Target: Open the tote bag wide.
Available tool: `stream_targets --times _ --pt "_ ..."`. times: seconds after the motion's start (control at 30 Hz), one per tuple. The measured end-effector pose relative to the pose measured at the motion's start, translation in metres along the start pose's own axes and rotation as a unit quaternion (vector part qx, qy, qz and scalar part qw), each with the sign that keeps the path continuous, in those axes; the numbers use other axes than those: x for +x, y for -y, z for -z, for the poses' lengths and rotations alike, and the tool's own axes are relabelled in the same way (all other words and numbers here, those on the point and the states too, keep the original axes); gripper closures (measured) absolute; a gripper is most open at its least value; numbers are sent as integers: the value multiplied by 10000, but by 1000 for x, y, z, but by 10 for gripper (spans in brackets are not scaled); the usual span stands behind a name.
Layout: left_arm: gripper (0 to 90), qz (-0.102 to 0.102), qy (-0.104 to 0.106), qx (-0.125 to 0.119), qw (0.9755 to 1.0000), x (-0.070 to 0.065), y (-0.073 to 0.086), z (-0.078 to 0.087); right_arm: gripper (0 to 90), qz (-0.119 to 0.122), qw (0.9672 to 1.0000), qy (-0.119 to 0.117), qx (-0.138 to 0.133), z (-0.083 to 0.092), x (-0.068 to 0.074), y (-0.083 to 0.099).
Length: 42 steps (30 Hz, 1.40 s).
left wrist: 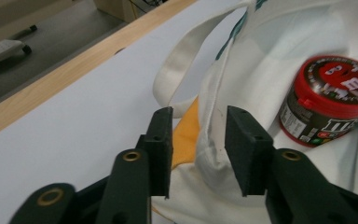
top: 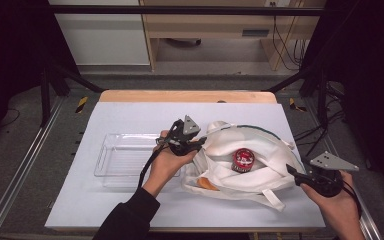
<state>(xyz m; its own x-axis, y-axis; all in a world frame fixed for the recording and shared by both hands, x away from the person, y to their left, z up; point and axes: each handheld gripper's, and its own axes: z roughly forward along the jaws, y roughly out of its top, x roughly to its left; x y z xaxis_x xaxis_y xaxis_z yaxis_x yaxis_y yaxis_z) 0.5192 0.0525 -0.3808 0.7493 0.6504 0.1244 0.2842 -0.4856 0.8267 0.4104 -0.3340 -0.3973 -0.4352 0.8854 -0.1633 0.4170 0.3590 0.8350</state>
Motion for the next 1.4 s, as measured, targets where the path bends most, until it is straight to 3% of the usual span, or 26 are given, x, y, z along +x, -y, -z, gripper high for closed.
stream_targets --times 0.23,0.3,0.4,0.63,0.8,0.9,1.13,1.23,1.4 --pt "545 -155 -136 -385 9990 -10 2 33 368 193 9996 -106 -161 -4 10 -26" --pt "544 -164 -93 -454 9988 -14 6 43 357 238 9994 -160 -188 -6 14 -34" --pt "525 -186 -12 -508 9985 -26 17 56 334 495 9983 -251 -153 -14 26 -53" --pt "509 -177 274 -514 9981 -50 38 66 292 628 9965 -511 -194 -35 34 -79" --pt "506 -264 448 -496 9974 -65 41 62 246 732 9953 -621 -104 -51 36 -91" --pt "496 -318 470 -279 9980 -75 48 48 214 779 9944 -716 10 -68 35 -99" --pt "498 -304 554 -163 9979 -80 55 35 243 859 9934 -755 122 -92 29 -109" --pt "505 -251 643 -106 9976 -81 60 29 252 840 9924 -890 132 -109 25 -112" --pt "583 -224 741 -34 9970 -80 64 26 231 811 9907 -1065 233 -129 28 -110"
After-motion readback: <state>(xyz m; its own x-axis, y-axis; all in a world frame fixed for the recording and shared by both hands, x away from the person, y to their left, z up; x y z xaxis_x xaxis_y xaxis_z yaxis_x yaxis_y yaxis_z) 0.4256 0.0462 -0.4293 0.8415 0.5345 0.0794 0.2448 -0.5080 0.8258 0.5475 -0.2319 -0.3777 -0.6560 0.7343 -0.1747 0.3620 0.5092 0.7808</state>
